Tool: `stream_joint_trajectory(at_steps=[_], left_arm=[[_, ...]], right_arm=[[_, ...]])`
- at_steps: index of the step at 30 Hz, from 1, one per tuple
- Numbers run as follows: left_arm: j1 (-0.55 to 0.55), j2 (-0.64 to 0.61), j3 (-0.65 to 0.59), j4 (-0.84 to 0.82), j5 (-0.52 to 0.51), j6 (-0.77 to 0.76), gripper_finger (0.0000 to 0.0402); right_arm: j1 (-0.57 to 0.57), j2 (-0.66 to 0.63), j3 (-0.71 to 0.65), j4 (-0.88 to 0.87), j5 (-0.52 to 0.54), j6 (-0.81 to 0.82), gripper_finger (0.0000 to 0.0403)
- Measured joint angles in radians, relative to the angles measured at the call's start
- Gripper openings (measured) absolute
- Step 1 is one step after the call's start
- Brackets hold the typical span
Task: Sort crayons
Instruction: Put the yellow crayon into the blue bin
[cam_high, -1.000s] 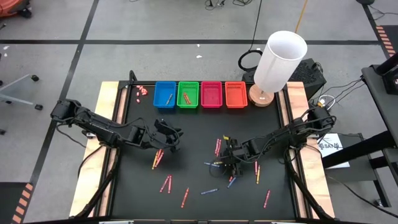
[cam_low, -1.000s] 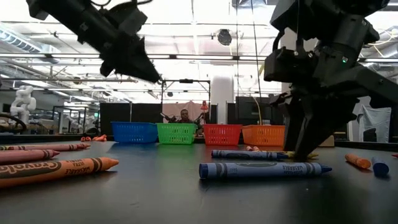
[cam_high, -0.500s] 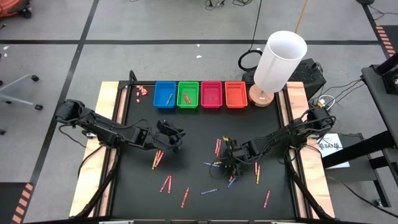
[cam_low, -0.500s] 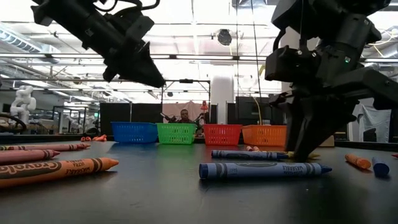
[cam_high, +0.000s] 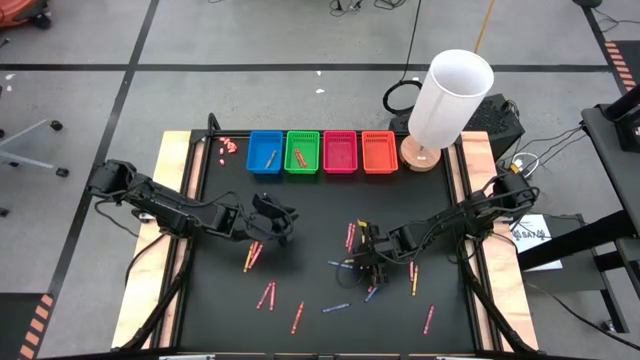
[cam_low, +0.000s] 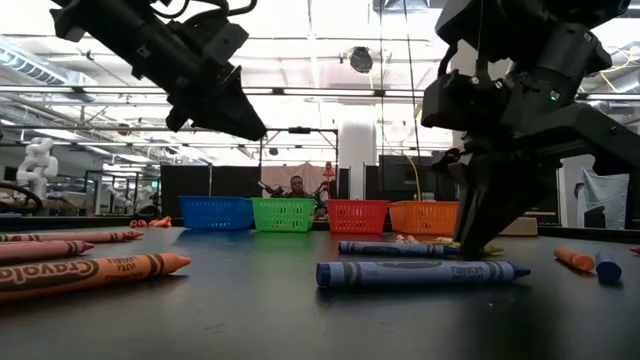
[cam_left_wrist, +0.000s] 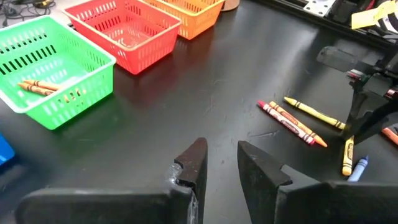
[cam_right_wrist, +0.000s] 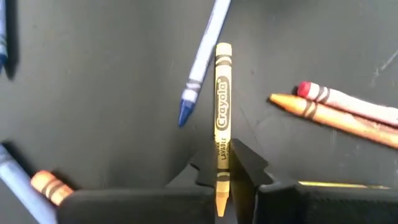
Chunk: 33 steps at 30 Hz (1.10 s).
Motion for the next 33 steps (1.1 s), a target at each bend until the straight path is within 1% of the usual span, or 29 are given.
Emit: stream_joint_trajectory(at_steps=[7,13,16,19,21,25,29,33], left_arm=[[-0.025,0.000,0.000,-0.001,0.002,0.012,0.0087],[-0.055,0.000,0.000,0.041,-0.010,0.065,0.0087],[-0.083,0.000,0.000,0.089,-0.010,0.125,0.0087],[-0.112,0.000,0.000,0.129,-0.005,0.172,0.0088],[-0.134,0.000,0.000,0.149,0.019,0.202,0.0095],[-0.175,0.000,0.000,0.191,0.023,0.247,0.0133],[-0.213,0.000,0.000,0.242,0.004,0.288,0.0199],[-0.251,0.000,0.000,0.262,0.005,0.346,0.0263]], right_arm=[[0.000,-0.060,0.000,0.033,0.006,0.001,0.0003],[0.000,-0.116,0.000,0.062,0.103,-0.006,0.0003],[0.000,-0.115,0.000,0.132,0.137,-0.030,0.0003],[0.000,-0.099,0.000,0.250,0.150,-0.062,0.0003],[0.005,-0.087,-0.004,0.328,0.159,-0.087,0.0003],[0.005,-0.063,-0.007,0.482,0.161,-0.140,0.0003],[0.005,-0.042,-0.007,0.591,0.163,-0.182,0.0003],[0.005,-0.025,-0.007,0.647,0.163,-0.218,0.0003]])
